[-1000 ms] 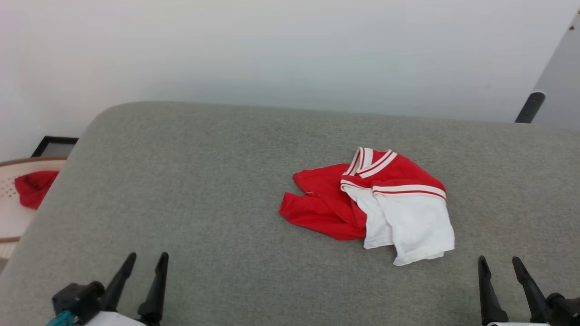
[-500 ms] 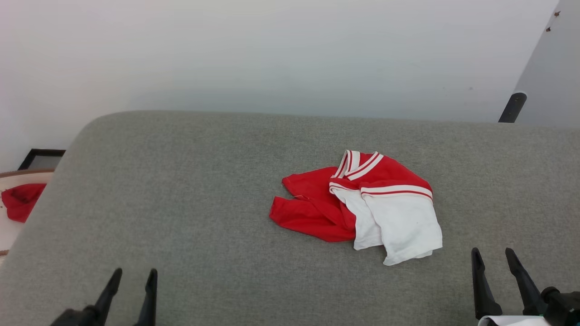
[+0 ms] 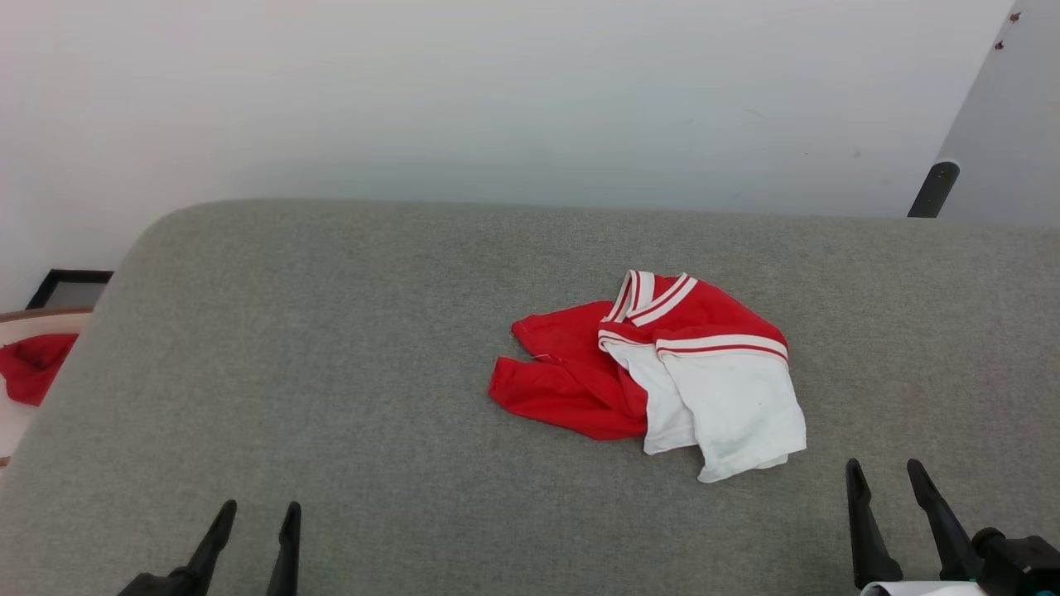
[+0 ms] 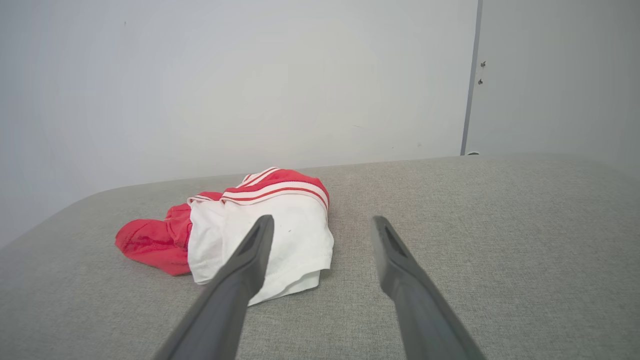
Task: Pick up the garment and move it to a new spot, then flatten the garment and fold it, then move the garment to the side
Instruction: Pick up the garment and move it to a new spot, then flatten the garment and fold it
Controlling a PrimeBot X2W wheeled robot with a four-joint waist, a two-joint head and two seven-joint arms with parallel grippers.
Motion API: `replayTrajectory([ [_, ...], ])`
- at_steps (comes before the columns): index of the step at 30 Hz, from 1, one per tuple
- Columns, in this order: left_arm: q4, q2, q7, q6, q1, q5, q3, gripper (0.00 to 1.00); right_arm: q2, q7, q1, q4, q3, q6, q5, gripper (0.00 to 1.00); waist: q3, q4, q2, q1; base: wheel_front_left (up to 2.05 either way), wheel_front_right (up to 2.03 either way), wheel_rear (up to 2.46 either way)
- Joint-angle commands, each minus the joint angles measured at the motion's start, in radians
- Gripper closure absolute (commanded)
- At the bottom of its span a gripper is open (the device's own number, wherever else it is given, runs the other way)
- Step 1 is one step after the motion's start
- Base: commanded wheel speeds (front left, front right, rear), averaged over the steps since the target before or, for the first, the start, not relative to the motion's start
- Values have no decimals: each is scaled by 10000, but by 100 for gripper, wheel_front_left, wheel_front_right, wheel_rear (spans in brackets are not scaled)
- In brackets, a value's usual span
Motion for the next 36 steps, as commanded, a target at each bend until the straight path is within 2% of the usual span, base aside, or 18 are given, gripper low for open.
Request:
replayTrajectory([
  [1,5,-18,1,-42,5,65,33,0,23,-65,-144,15,34,-3,-12,0,-2,1,0,0,0,0,0],
  [17,23,-34,1,-60,-119,40,-108,0,60,-83,-241,116,158,-3,-101,0,28,87,0,0,0,0,0],
  [22,11,-153,1,-61,-80,-25,-95,0,-282,375,-495,160,811,-3,-243,0,83,125,0,0,0,0,0],
  [26,35,-248,1,-62,-188,-107,-155,0,-1039,1894,-1019,4,2034,-3,-60,0,269,156,0,0,0,0,0],
  [31,129,-327,1,-60,-436,-238,-324,0,-2228,4605,-1698,-541,3382,-3,399,0,593,369,0,0,0,0,0],
  [36,193,-387,1,-61,-778,-444,-498,0,-3193,7434,-2297,-1366,4249,-4,702,0,1165,617,0,0,0,0,0],
])
